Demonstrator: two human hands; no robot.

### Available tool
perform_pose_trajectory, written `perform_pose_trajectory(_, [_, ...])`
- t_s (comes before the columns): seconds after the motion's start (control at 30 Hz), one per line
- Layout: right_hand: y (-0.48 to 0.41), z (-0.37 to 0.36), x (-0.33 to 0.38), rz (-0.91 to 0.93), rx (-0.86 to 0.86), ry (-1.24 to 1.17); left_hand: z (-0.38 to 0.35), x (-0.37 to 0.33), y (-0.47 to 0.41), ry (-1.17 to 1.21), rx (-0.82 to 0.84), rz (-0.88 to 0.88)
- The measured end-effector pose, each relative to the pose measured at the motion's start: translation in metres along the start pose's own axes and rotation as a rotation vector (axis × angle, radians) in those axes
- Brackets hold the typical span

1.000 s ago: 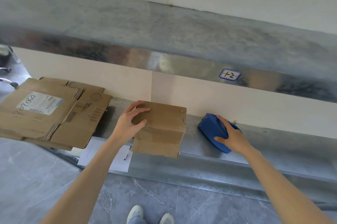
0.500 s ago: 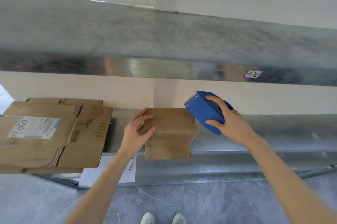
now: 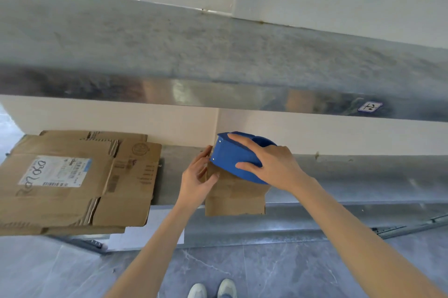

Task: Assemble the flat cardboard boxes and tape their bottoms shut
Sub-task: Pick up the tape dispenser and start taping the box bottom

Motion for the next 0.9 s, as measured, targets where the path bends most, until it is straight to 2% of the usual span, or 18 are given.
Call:
perform_pose_trajectory(0.23, [-0.004,-0.008,-0.003,0.104,0.076,0.012,0.003,0.000,0.000,0.102,0.008,0.064])
perform_pose_trajectory(0.4, [0.002,-0.018,-0.008,0.140,0.104,0.028,0.020,-0.006,-0.014,-0.081,0.183,0.057])
perform_pose_trajectory(0.57, [0.001,-0.020,-0.010,0.151,0.088,0.011,0.038,-0.031,-0.040,-0.076,0.179,0.017])
perform_pose_trajectory(0.73, [0.002,-0.019,-0.009,0.175,0.089,0.009,0.025,-0.036,-0.055,-0.142,0.343,0.066])
perform_pose_trajectory(0.9, [0.003,-0.019,-0.007,0.205,0.072,0.045,0.022,-0.036,-0.057,-0.198,0.318,0.059])
Point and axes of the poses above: each hand's wrist, its own y-axis away from the middle knuckle, its own z-axis out of the back of the hand, x = y × z, the point moved 6 cm from there along -y, towards the middle knuckle, and after that the axes turned 10 degrees about -y, right-handed, at the moved point
